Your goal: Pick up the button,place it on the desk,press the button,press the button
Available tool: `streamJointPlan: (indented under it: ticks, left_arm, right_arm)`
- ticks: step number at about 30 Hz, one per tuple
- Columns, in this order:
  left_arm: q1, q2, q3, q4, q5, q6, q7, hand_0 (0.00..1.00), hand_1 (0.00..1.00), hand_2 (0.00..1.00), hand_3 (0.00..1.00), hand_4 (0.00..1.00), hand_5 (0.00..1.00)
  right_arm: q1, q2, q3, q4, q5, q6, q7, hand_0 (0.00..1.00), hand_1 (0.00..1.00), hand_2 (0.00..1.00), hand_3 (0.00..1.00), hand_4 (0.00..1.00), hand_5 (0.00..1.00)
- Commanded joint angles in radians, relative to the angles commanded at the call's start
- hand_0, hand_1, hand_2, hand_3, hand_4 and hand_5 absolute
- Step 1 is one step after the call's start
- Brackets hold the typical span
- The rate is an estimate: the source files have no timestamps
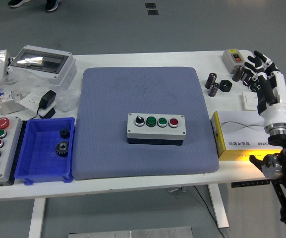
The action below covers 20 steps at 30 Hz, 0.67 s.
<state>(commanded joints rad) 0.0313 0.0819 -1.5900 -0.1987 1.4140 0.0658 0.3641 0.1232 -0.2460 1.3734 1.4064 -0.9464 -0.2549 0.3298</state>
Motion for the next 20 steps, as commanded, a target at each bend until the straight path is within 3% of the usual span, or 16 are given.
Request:
streamJointPlan:
  ticks: [1, 20]
  left_arm:
    - [0.002, 0.000, 0.000, 0.000, -0.001, 0.001, 0.000, 0.638, 0.543, 0.621, 0.583, 0.620, 0.111]
    - [0.001, -0.001, 0.002, -0.002, -0.014, 0.005, 0.001, 0.639, 0.544, 0.621, 0.585, 0.622, 0.114]
  right_arm:
    - [-0.002, 0.001, 0.004, -0.001, 0.001, 0.000, 0.000, 0.832, 0.825, 0.794, 0.796, 0.825, 0.651]
    - [-0.009, 0.011, 0.019, -0.003, -0.007, 0.003, 0.002, 0.827, 0.841, 0.797, 0.797, 0.822, 0.655]
